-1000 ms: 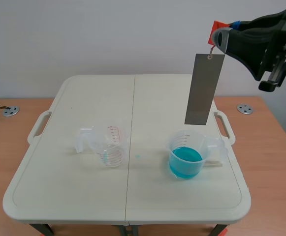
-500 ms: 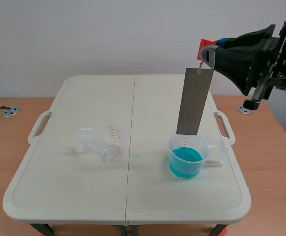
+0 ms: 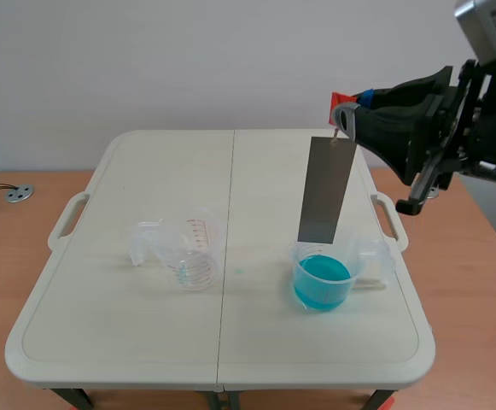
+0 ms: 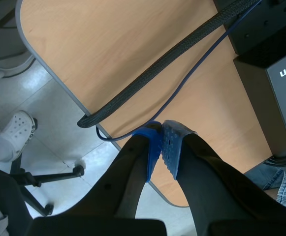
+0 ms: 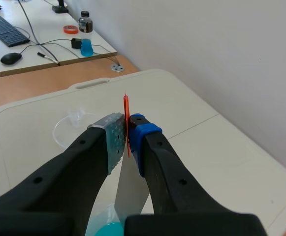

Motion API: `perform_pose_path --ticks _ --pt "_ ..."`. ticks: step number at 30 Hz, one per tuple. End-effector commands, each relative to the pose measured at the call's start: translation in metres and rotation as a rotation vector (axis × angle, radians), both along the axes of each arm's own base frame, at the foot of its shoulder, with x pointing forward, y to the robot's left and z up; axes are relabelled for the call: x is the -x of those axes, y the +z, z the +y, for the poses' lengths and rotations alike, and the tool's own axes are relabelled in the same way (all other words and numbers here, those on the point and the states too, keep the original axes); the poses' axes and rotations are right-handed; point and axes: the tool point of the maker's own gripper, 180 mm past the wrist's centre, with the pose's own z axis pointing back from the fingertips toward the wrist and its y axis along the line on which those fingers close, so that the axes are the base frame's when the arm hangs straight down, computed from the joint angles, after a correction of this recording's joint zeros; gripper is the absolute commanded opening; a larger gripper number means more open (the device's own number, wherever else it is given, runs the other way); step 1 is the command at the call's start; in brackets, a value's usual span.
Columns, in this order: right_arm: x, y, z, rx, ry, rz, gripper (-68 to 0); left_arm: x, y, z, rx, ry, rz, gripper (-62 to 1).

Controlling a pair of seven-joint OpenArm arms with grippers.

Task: Hold the metal plate by the orange handle, dip it into the blue solution, take it out and point at it, then put the plate back in the beaker on the left.
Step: 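Lower the plate into the blue solution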

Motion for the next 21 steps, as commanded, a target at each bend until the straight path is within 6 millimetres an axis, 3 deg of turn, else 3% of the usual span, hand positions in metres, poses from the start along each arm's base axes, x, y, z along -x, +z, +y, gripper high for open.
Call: perform_pose_path --ticks 1,6,21 --pt "0.002 0.004 0.000 -0.026 0.009 -0.005 -66.2 0.000 0.003 -0.001 0.007 -0.005 -0.004 -59.4" --pt "0.000 -0.003 -0.002 -0.020 -0.001 0.009 -66.2 0.000 0.003 -0.001 0.007 -0.005 -0.004 -59.4" --pt "-0.006 -0.049 -0.008 0.010 -0.059 0.090 -66.3 0.000 0.003 -0.001 0.007 -0.005 -0.003 -59.4"
